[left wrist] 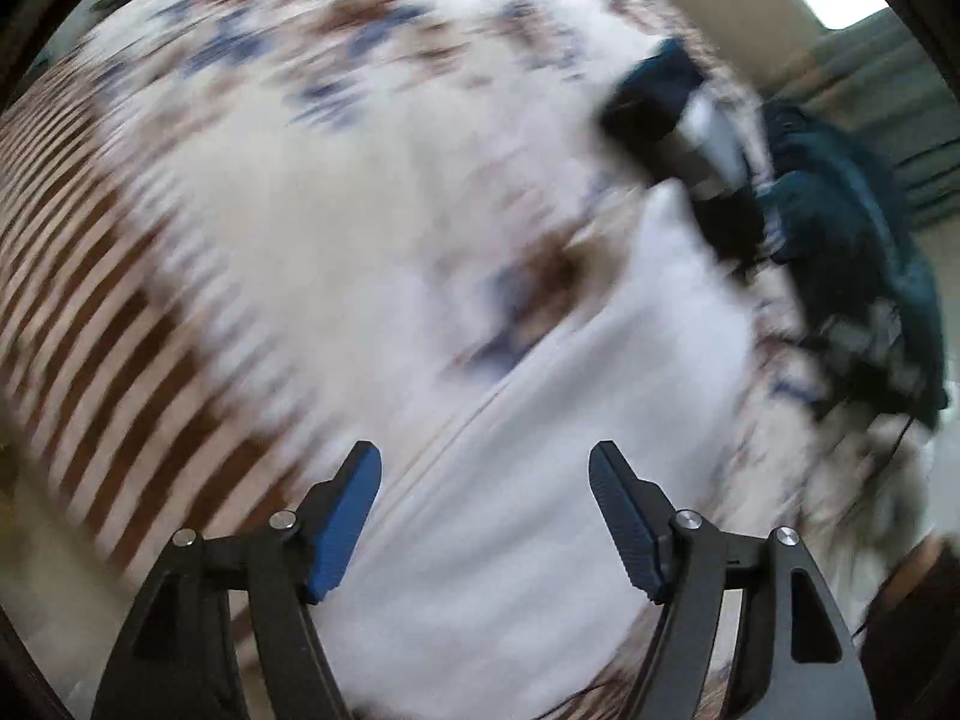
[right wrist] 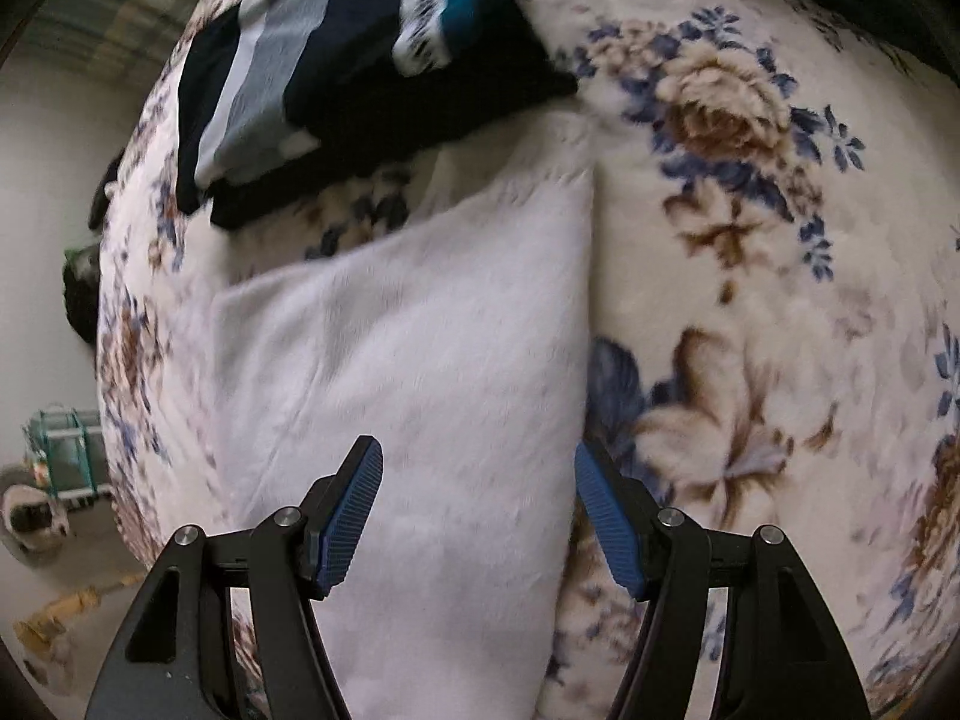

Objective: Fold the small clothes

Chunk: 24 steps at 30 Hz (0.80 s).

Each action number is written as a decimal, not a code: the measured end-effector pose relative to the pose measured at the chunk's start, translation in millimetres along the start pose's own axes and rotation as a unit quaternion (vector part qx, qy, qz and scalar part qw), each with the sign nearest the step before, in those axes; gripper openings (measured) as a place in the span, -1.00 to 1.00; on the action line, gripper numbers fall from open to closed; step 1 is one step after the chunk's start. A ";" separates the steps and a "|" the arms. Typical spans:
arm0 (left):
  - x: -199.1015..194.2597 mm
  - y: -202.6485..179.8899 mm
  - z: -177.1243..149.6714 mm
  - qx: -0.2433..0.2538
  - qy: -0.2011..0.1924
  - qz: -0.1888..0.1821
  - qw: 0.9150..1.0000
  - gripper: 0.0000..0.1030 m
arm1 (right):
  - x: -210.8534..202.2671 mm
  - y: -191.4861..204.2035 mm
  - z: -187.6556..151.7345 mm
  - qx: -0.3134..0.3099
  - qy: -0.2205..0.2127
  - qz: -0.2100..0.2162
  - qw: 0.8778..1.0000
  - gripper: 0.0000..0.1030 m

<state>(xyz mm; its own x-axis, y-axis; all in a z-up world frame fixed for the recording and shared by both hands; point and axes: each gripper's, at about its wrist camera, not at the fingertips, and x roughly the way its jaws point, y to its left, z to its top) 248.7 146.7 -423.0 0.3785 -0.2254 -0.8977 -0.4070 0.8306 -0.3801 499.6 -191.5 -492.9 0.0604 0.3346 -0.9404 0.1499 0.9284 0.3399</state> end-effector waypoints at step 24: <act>190.9 -44.0 132.0 -0.074 0.115 -0.213 0.968 -0.46 | 66.0 -54.4 27.3 0.066 0.036 0.090 0.993 0.34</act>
<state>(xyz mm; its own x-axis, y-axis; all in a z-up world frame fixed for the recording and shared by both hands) 448.6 134.4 -548.3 0.3502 -0.6521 -0.6724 -0.3763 0.5595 -0.7385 522.4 -224.3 -573.3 0.0283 0.5077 -0.8611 0.2707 0.8253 0.4955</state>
